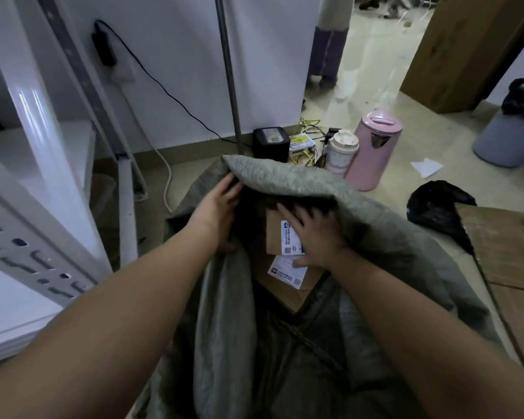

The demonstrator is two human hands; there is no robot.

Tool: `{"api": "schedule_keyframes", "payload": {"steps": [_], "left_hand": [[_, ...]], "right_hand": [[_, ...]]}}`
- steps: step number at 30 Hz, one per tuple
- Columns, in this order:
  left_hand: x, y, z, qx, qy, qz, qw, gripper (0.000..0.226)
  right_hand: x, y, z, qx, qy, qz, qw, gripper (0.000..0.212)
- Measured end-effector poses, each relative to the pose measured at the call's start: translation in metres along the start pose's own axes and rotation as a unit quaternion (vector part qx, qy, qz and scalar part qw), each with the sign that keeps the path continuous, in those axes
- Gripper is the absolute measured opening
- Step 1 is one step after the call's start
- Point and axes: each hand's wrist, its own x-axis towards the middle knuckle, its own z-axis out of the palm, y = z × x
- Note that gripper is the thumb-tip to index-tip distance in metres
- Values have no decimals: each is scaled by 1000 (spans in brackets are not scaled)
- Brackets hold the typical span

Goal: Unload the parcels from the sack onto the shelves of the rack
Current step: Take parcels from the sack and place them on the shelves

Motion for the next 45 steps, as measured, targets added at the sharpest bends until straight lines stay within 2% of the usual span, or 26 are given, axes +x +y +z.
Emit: {"api": "schedule_keyframes", "payload": {"steps": [2, 4, 6, 7, 10, 12, 16, 18, 21, 24, 26, 28, 29, 30, 31, 32, 34, 35, 36, 37, 39, 45], "left_hand": [[0, 0, -4, -25, -3, 10, 1000, 84], [1, 6, -4, 11, -6, 35, 999, 73], [2, 11, 1, 73, -9, 49, 996, 60], [2, 11, 5, 95, -8, 47, 994, 61], [2, 18, 16, 106, -2, 19, 994, 69], [0, 25, 22, 97, 23, 8, 995, 66], [-7, 28, 27, 15, 85, -3, 996, 62], [-11, 22, 25, -24, 106, -21, 994, 67], [-9, 17, 17, -75, 118, -30, 990, 69], [-7, 13, 6, -147, 173, 2, 974, 63], [-11, 12, -1, -194, 210, 23, 958, 52], [-22, 16, -5, -294, 206, 11, 933, 37], [-29, 21, -5, -392, 196, -19, 899, 30], [-36, 27, -4, -515, 181, -68, 835, 25], [-43, 33, -5, -641, 156, -123, 741, 23], [-52, 38, -5, -757, 120, -169, 620, 22], [-72, 45, -9, -930, 31, -205, 304, 26], [-85, 48, -11, -963, -23, -201, 176, 29], [-95, 49, -13, -975, -63, -184, 107, 34], [-104, 51, -11, -979, -82, -162, 90, 41], [-121, 54, -4, -982, -90, -129, 105, 52], [-160, 52, 18, -977, -143, -79, 134, 59]], "right_hand": [[6, -14, 6, -64, 30, 12, 997, 128], [9, -22, 4, -96, 83, 40, 991, 118], [10, -14, 6, -82, 62, 45, 994, 104], [11, -5, 7, -42, 13, 26, 999, 98], [8, 33, -1, 52, -40, -37, 997, 95], [4, 60, -3, 106, -62, -65, 990, 93], [-9, 91, 11, 260, -87, -89, 957, 83], [-22, 90, 9, 285, -72, -136, 946, 92], [-47, 75, -17, 201, -21, -227, 953, 114], [-71, 53, -45, 97, 51, -267, 958, 113], [-82, 43, -55, 103, 66, -265, 957, 113], [-92, 34, -59, 153, 69, -236, 957, 115], [-97, 29, -60, 184, 73, -216, 956, 116], [-100, 24, -60, 215, 75, -194, 954, 118], [-103, 19, -60, 241, 78, -175, 951, 120], [-105, 12, -61, 263, 82, -162, 948, 122], [-108, 2, -64, 286, 84, -160, 941, 121], [-108, -5, -66, 285, 81, -169, 940, 120], [-108, -8, -69, 275, 76, -181, 941, 118], [-108, -14, -72, 263, 72, -198, 942, 116], [-104, -28, -78, 243, 62, -237, 938, 111], [-86, -62, -96, 193, 37, -326, 925, 88]]}}
